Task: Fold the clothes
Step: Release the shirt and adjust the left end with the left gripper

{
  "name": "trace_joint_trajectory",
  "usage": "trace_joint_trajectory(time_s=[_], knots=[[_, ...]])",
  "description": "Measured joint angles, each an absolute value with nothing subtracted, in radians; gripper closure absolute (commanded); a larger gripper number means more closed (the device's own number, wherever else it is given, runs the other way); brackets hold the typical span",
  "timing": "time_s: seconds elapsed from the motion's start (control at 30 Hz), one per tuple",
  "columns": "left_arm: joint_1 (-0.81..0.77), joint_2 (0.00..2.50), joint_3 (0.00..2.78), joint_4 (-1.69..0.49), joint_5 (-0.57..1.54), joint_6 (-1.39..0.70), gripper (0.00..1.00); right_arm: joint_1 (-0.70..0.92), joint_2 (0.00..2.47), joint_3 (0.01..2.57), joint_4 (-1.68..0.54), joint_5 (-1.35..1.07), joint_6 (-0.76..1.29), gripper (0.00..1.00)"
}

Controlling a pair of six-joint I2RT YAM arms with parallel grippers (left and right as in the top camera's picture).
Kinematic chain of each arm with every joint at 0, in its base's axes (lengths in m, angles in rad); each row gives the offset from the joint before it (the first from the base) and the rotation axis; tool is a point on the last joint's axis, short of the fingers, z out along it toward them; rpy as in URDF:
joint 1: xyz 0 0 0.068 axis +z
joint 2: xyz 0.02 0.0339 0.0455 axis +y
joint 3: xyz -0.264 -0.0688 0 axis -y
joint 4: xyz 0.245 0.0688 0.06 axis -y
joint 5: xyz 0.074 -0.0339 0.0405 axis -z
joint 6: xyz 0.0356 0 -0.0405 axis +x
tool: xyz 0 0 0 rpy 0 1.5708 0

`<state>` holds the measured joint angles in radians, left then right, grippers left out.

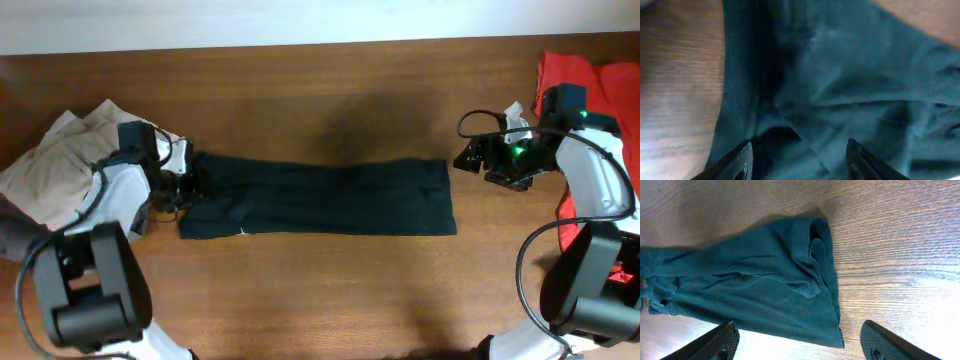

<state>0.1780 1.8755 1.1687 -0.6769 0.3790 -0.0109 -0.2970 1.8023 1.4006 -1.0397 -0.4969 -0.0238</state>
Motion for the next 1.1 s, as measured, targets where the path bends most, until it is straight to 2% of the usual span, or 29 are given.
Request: trace_joint_trajectory(time_s=[0.37, 0.7, 1.1], knots=[[0.199, 1.909, 1.169, -0.631, 0.397, 0.017, 0.4, -0.297, 1.802, 1.401, -1.04, -0.5, -0.023, 0.18], [0.319, 1.909, 1.169, -0.657, 0.515, 0.081, 0.38, -0.297, 1.802, 1.401, -1.04, -0.5, -0.023, 0.18], [0.321, 1.951, 1.169, -0.669, 0.573, 0.166, 0.38, -0.297, 1.802, 1.401, -1.039, -0.5, -0.023, 0.18]])
